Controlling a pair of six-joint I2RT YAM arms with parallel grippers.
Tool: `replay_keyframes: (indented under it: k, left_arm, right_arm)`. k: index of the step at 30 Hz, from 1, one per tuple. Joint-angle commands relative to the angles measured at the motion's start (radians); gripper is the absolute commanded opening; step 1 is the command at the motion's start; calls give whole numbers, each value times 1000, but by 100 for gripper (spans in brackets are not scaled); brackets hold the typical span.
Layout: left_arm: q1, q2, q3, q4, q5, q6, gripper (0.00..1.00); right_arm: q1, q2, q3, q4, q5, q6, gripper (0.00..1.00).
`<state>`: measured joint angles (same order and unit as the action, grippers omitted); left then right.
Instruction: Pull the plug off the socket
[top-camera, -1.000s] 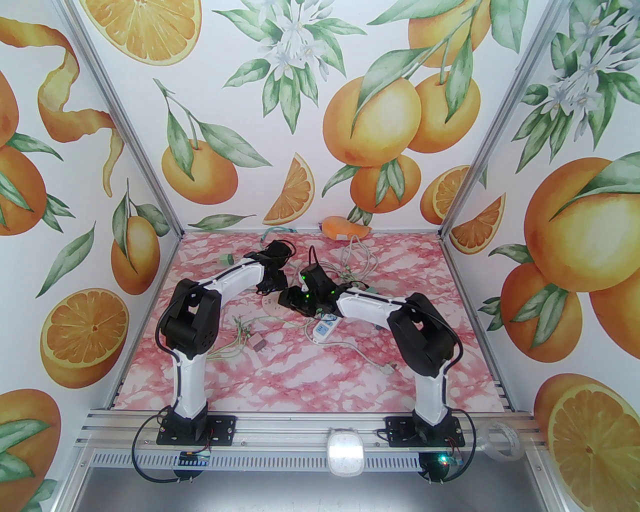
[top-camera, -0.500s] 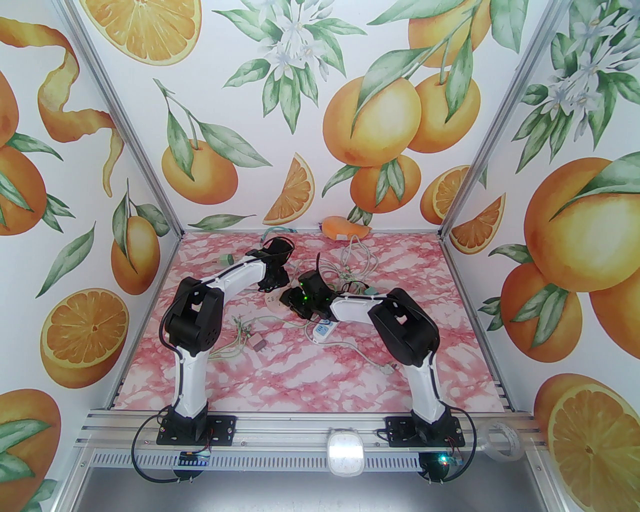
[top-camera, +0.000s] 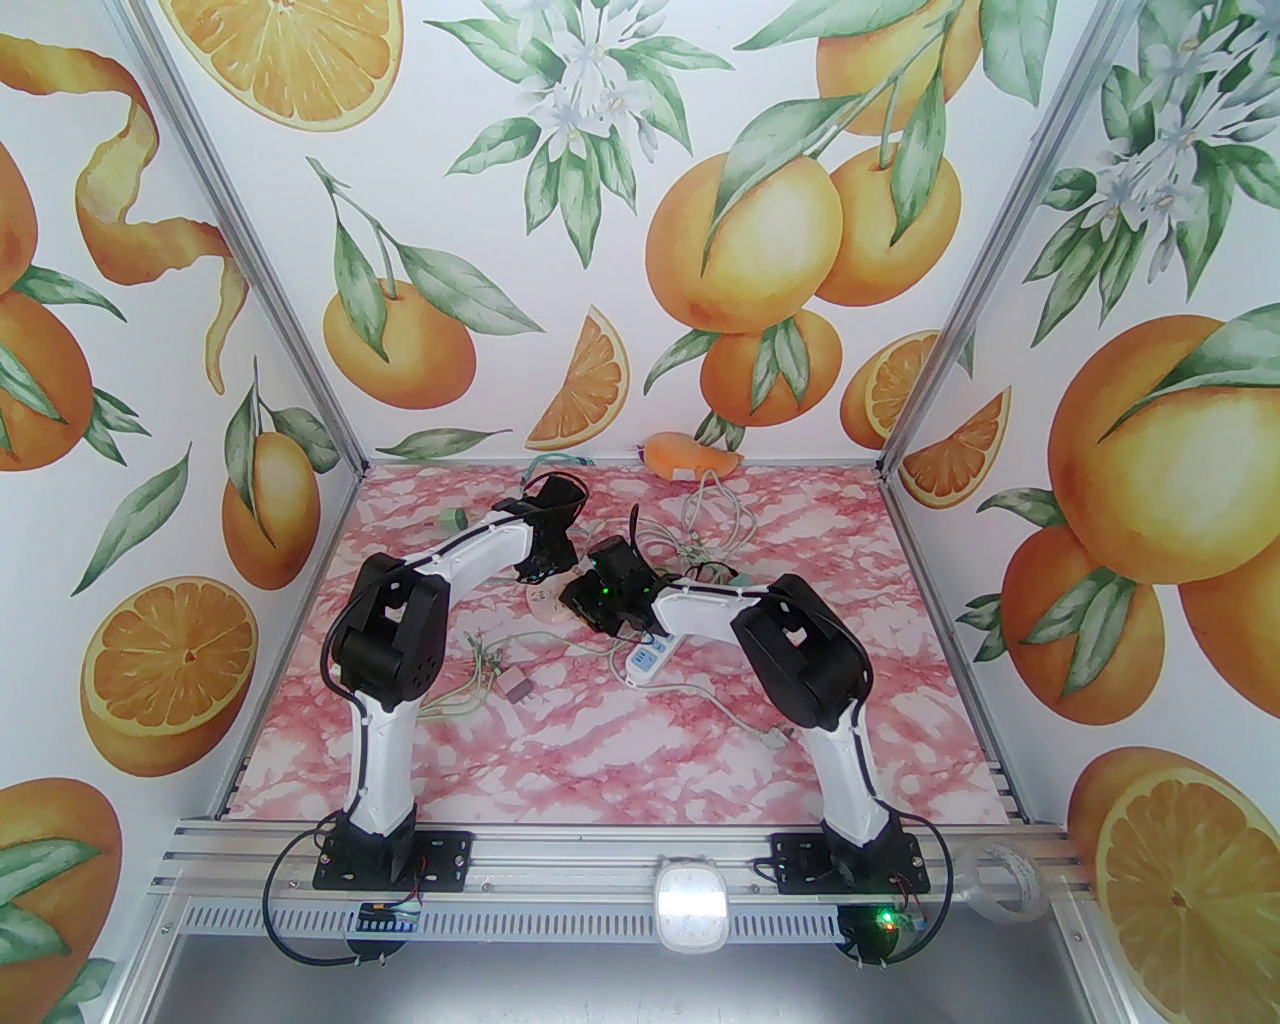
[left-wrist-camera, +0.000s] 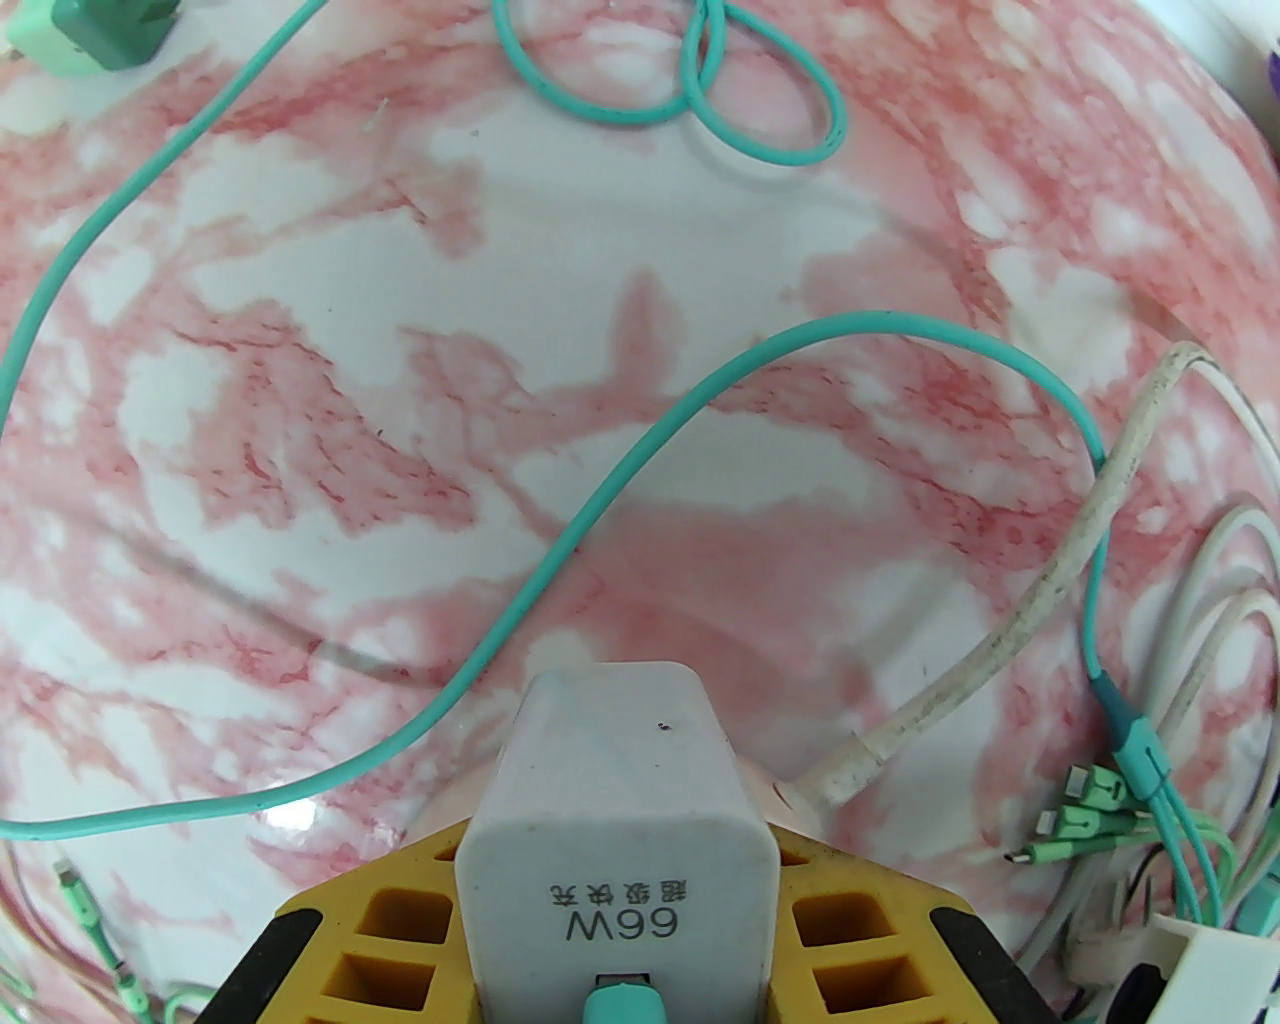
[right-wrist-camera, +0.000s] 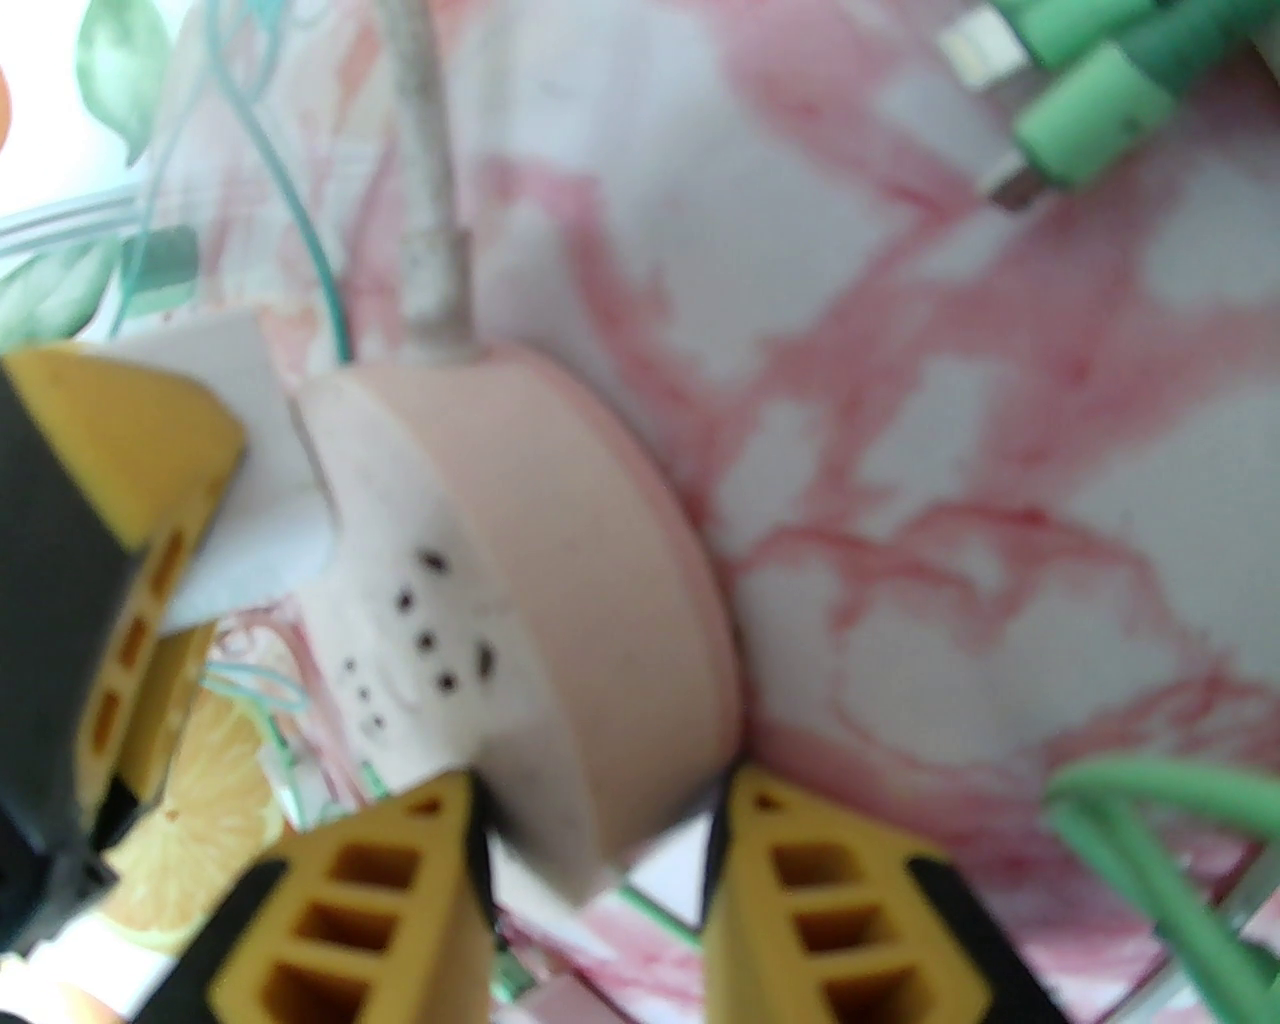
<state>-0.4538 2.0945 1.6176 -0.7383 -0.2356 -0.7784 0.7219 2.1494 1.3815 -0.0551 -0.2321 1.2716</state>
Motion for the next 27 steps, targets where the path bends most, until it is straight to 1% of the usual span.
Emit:
replay_keyframes:
  k: [1, 9, 11, 13, 16, 20, 22, 27]
  left_arm:
    - [-26, 13, 30, -7, 73, -19, 23]
    - [-34, -7, 58, -31, 55, 0, 23]
    - [-41, -16, 71, -47, 27, 14, 23]
    - [-54, -28, 65, -45, -3, 33, 23]
    - [-75, -50, 21, -10, -41, 44, 23]
    - [-98, -85, -67, 80, -70, 40, 23]
    - [-108, -85, -77, 88, -94, 38, 21]
    - [-127, -85, -91, 133, -168, 81, 20]
  right_arm:
    - [25, 109, 7, -206, 26, 10, 28]
    - [28, 136, 25, -287, 5, 25, 24]
    - [27, 144, 28, -304, -3, 35, 21]
    - [27, 152, 27, -308, -14, 45, 20]
    - [28, 156, 37, -326, -14, 55, 20]
    - [26, 167, 68, -358, -20, 46, 21]
    - [26, 173, 73, -354, -34, 52, 21]
    - [27, 173, 45, -310, -55, 76, 20]
